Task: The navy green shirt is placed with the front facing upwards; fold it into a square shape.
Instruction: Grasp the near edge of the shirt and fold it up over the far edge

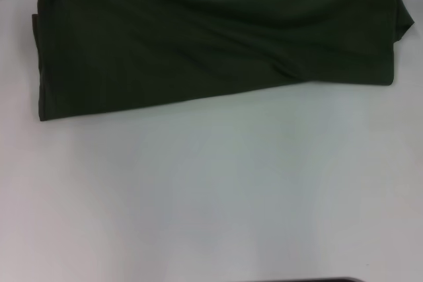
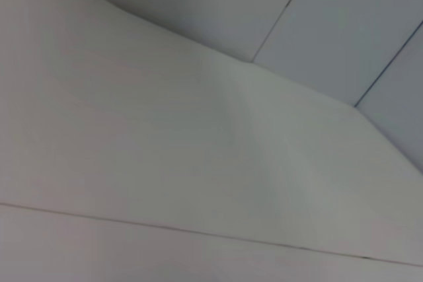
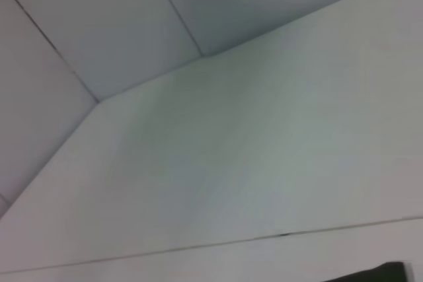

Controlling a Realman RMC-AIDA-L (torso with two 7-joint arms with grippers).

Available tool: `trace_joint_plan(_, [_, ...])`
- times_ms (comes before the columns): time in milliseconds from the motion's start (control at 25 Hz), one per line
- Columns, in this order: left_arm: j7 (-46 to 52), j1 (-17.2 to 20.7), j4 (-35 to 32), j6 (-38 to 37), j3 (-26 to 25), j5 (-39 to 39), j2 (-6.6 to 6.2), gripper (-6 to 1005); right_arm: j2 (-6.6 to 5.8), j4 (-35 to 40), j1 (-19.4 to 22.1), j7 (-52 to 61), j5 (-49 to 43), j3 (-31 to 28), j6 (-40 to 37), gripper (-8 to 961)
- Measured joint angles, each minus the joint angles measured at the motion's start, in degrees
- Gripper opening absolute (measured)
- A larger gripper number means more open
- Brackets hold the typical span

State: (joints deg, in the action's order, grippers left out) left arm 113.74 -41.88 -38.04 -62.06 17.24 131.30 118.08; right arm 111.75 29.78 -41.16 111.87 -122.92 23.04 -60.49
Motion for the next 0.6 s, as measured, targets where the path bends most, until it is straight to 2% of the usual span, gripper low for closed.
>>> trace_joint_plan(400, [-0.2,-0.23,0.54,4.08,0.9,-1.49,0.43,2,0.13,-0.15,-0.51,0.07,0.05,-0.05,1.97,45])
trace_joint_plan(600, [-0.33,-0.23,0.93,4.53,2.03,-2.84,0.42,2,0.63,-0.24,-1.14,0.03,0.05,-0.03,2.67,45])
